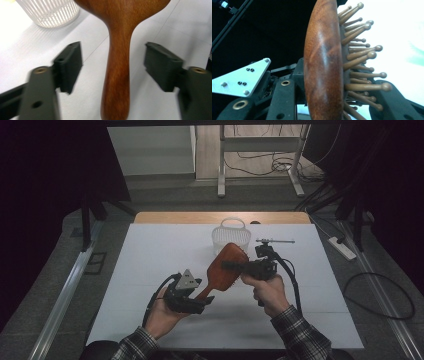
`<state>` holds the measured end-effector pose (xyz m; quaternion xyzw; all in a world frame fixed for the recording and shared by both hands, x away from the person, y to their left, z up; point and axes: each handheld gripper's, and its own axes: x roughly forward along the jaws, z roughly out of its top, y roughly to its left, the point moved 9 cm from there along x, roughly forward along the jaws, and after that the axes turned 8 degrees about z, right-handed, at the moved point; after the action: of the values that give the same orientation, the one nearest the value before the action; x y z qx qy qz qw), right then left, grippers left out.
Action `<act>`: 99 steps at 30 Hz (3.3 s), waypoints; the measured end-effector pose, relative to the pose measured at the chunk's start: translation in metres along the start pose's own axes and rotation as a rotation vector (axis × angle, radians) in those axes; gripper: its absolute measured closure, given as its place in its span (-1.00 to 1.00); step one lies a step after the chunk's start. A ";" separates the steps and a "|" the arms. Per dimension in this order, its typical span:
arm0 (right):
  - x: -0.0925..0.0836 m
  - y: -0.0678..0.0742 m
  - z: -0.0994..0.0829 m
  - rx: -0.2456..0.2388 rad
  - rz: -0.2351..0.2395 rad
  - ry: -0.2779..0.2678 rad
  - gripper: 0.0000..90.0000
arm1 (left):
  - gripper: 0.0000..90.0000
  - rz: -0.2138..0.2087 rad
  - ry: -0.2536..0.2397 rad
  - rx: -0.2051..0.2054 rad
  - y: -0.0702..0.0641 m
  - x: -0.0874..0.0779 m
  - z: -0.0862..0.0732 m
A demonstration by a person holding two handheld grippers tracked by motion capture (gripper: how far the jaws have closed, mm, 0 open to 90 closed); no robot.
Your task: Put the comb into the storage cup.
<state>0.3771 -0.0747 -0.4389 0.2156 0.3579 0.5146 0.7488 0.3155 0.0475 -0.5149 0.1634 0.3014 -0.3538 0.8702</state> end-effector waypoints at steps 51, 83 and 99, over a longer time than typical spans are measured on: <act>-0.033 -0.008 0.050 -0.170 -0.129 -0.108 0.23 | -1.00 0.078 -0.024 -0.180 0.057 -0.070 -0.070; -0.046 -0.022 0.083 -0.181 -0.189 -0.155 0.23 | -1.00 0.195 0.012 -0.224 0.073 -0.101 -0.107; -0.053 -0.026 0.105 -0.183 -0.215 -0.184 0.23 | -1.00 0.185 0.031 -0.222 0.073 -0.104 -0.110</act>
<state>0.4619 -0.1287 -0.3720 0.1530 0.2604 0.4402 0.8456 0.2631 0.2070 -0.5274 0.0987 0.3359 -0.2341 0.9070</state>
